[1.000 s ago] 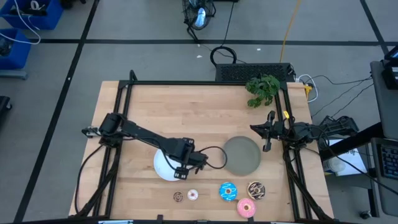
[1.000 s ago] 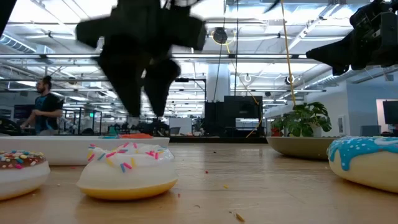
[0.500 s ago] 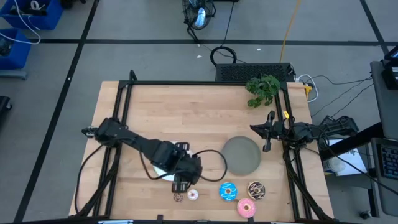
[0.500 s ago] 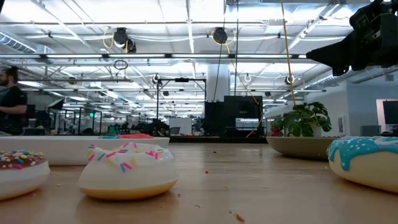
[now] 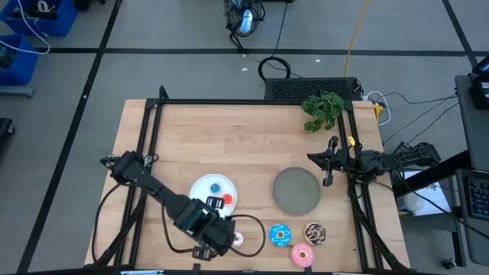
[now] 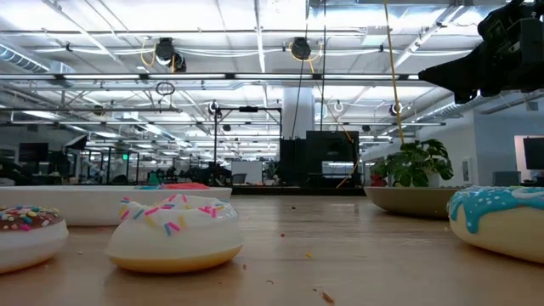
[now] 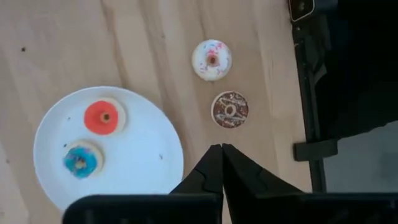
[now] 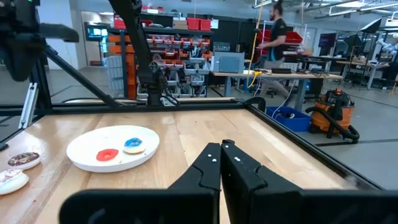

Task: Pick & Place donuts
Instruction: Put the small brown donut on the white plate

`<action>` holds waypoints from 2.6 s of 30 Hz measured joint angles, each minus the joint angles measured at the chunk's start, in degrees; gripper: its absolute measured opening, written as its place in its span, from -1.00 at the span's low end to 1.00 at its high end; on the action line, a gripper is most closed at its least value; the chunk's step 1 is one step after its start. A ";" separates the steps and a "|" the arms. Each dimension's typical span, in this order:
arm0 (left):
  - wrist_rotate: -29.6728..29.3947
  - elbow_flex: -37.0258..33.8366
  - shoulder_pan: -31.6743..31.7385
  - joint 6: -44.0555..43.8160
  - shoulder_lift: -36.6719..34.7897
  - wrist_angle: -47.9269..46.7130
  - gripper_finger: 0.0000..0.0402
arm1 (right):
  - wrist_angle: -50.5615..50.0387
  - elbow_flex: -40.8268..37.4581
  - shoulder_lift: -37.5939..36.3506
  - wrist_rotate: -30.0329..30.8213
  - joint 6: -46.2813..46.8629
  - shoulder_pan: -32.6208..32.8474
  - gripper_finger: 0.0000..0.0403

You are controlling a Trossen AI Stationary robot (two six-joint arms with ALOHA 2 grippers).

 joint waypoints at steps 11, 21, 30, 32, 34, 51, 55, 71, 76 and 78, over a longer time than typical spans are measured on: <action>1.93 -10.26 -1.16 1.70 0.00 16.21 -0.80 | 0.09 0.01 0.00 0.00 0.00 0.00 -1.00; 1.51 -14.23 -2.03 -2.98 0.04 22.27 -0.18 | 0.09 0.01 0.00 -0.04 0.00 0.01 -1.00; 3.33 -14.23 -2.06 -4.94 0.04 21.68 0.31 | 0.09 0.02 0.00 -0.07 0.02 0.01 -1.00; 3.22 -14.23 -2.00 -4.96 0.04 21.33 0.34 | 0.09 0.02 0.00 -0.07 0.02 0.00 -1.00; 3.16 -14.23 -1.99 -5.00 0.04 21.18 0.35 | 0.09 0.01 0.00 -0.08 0.02 0.01 -1.00; 1.27 -14.25 -2.32 -6.13 5.51 21.40 0.34 | -0.94 0.02 0.14 -0.13 1.95 0.01 -1.00; 2.90 -14.29 -2.28 -5.17 7.10 21.40 0.34 | -0.94 0.02 0.17 -0.13 1.95 0.00 -1.00; 3.42 -14.27 -2.33 -6.03 10.67 20.61 0.61 | -0.90 0.02 0.17 -0.15 1.95 0.02 -1.00; 1.91 -14.64 -2.37 -4.96 11.12 20.15 0.65 | -0.89 0.00 0.17 -0.15 1.95 0.00 -1.00; 1.94 -15.17 -2.28 -5.94 11.04 20.26 0.66 | -0.87 0.02 0.17 -0.15 1.97 0.00 -1.00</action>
